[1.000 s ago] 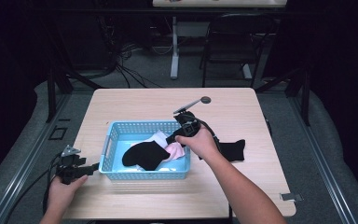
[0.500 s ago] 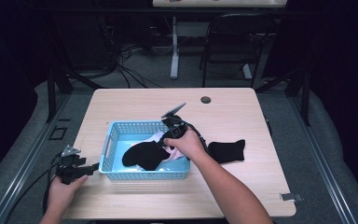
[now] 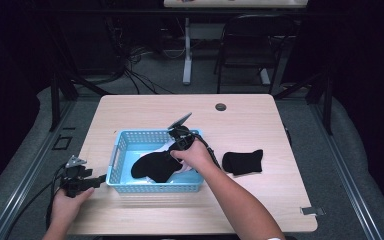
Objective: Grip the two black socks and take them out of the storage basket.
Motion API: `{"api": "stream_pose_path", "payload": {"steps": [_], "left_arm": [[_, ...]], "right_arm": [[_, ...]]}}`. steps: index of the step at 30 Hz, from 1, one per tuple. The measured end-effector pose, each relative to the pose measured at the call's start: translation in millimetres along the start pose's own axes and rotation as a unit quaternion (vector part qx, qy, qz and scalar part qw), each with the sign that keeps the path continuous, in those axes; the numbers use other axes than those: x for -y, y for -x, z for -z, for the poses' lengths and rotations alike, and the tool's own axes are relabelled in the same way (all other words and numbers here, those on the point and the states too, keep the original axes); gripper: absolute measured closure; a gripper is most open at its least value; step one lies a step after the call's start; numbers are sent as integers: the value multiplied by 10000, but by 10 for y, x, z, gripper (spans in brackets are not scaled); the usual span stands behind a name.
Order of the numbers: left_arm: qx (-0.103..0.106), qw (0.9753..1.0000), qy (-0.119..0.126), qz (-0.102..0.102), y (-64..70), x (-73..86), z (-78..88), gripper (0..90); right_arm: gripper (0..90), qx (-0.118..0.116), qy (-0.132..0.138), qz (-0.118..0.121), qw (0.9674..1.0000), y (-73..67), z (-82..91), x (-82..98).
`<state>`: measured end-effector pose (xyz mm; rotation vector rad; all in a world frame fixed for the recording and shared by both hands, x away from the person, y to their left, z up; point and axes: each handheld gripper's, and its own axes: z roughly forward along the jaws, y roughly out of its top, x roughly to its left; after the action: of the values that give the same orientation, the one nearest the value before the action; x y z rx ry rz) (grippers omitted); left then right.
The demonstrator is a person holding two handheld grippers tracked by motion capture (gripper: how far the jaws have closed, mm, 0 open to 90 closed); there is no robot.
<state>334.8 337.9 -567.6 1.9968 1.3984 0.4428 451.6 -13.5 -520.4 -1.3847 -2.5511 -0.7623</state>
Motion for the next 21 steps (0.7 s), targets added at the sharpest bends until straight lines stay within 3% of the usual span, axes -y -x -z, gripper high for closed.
{"api": "stream_pose_path", "payload": {"steps": [4, 8, 9, 15, 21], "left_arm": [[3, 10000, -1, 2, 1, 0, 1, 314], [-3, 10000, 8, 4, 1, 1, 1, 314], [-2, 10000, 8, 7, 1, 1, 1, 314], [-2, 10000, 9, 6, 2, 0, 1, 314], [-3, 10000, 9, 4, 2, 0, 1, 314]], "right_arm": [[600, 36, -67, 11, 10000, -12, -45, 0], [672, 23, -200, 10, 9998, -25, -60, 3], [739, 51, -221, 43, 9997, -22, -55, 5], [848, -182, -266, -34, 9995, 14, -5, 7], [862, -345, -177, -126, 9992, -1, 34, 13]]}}
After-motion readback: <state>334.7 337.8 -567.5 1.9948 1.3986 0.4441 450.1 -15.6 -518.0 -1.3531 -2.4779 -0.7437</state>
